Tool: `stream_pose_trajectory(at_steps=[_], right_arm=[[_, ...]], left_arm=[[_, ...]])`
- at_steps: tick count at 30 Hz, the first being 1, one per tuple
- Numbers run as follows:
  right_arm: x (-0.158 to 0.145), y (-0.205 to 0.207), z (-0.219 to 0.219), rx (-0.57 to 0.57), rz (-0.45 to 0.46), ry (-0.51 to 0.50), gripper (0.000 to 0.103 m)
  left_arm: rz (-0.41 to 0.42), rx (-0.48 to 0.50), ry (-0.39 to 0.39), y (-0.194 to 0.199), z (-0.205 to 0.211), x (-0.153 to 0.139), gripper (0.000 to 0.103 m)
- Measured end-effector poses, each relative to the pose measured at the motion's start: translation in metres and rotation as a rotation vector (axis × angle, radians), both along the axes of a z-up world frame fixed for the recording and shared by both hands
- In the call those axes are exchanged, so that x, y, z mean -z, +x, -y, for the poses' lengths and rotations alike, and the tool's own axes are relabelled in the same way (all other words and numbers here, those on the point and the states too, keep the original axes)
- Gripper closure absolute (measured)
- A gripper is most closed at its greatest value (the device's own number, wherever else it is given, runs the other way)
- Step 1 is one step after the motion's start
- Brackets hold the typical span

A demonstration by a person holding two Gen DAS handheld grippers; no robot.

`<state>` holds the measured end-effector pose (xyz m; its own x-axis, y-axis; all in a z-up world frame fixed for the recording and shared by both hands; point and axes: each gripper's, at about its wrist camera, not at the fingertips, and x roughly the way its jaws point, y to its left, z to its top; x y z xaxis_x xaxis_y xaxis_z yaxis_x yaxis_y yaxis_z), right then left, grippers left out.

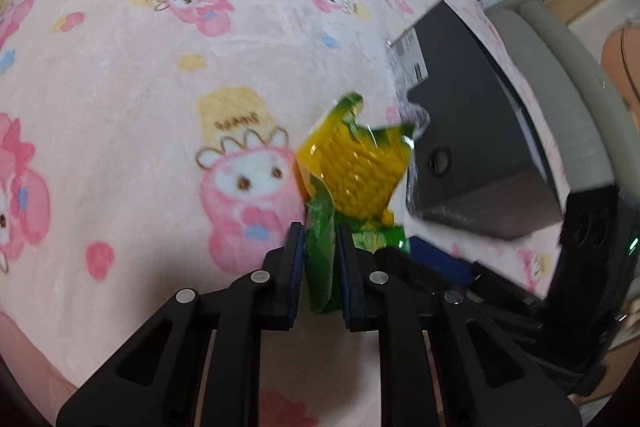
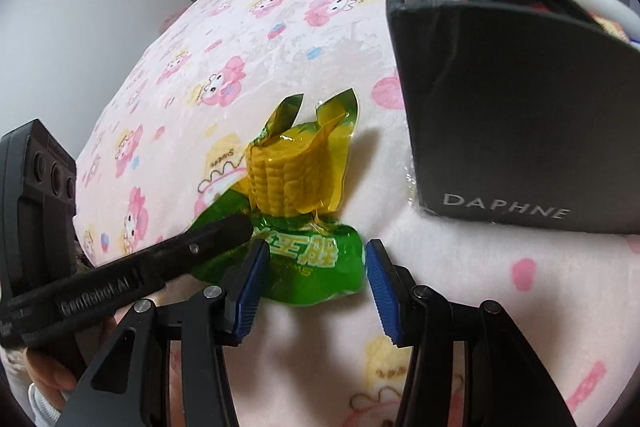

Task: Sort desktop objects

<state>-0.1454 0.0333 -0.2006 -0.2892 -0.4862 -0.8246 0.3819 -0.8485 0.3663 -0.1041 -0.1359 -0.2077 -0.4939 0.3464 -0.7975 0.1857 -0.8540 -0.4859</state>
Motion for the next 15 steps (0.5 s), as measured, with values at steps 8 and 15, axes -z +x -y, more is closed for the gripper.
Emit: stream_pose_trajectory(at_steps=[8,15], right_arm=[[-0.006,0.007,-0.002,0.012,-0.02,0.055,0.057],[0.004,0.013,0.008,-0.013,-0.025,0.107,0.057]], left_arm=[[-0.028,-0.006,-0.016,0.008,0.002,-0.007,0.089],[-0.007,0.013,-0.046,0.013,-0.003,0.007,0.096]])
